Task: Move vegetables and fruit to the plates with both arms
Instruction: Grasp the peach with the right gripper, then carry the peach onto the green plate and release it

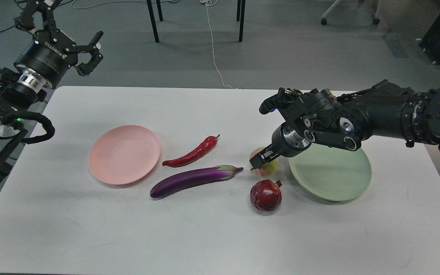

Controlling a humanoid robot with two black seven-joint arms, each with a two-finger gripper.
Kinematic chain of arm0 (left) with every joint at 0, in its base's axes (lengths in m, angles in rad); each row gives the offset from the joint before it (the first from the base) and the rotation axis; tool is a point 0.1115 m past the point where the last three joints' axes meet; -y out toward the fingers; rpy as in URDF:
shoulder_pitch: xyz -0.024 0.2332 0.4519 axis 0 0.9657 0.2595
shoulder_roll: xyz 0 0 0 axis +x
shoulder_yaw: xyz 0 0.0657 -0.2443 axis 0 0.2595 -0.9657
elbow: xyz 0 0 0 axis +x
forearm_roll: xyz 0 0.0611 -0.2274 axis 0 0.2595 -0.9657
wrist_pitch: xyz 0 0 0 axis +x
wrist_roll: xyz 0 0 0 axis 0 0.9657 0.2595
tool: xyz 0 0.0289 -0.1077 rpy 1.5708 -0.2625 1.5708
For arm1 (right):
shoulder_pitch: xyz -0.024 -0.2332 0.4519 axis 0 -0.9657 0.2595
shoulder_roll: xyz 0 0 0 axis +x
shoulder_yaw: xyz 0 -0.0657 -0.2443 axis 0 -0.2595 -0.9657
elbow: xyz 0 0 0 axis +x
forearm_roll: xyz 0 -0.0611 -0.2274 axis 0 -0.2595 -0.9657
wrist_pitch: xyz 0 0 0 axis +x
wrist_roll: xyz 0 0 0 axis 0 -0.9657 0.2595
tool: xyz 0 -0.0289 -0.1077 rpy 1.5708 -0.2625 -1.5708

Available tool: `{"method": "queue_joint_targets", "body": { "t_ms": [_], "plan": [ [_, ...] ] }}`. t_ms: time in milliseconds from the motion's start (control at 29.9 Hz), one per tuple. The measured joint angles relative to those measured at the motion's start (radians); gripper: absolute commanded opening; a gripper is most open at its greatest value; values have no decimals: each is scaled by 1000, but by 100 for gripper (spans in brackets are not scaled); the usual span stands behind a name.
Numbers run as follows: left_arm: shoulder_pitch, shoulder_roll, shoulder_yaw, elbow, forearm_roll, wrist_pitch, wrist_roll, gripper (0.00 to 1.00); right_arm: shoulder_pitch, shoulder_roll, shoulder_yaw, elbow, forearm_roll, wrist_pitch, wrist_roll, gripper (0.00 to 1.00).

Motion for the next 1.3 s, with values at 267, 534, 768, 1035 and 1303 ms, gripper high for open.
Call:
{"method": "queue_joint_targets", "body": {
  "t_ms": [267, 534, 768, 1035, 1303],
  "plan": [
    [-2, 8, 1, 1, 1, 0, 0, 98, -21, 4, 30, -17, 8, 0, 0, 55],
    [-5, 8, 1, 1, 1, -1, 5, 98, 100, -121, 67, 93, 16, 0, 48, 53],
    [-10, 13, 1, 0, 1, -2, 11, 98, 129, -348, 68, 135, 8, 0, 50, 54],
    [-13, 32, 1, 1, 1, -2, 12, 98, -3, -523, 87, 135, 0, 0, 50, 58],
    [-15, 27, 5, 0, 1, -1, 11, 98, -149, -530, 166, 93, -1, 0, 47, 81]
  ]
}}
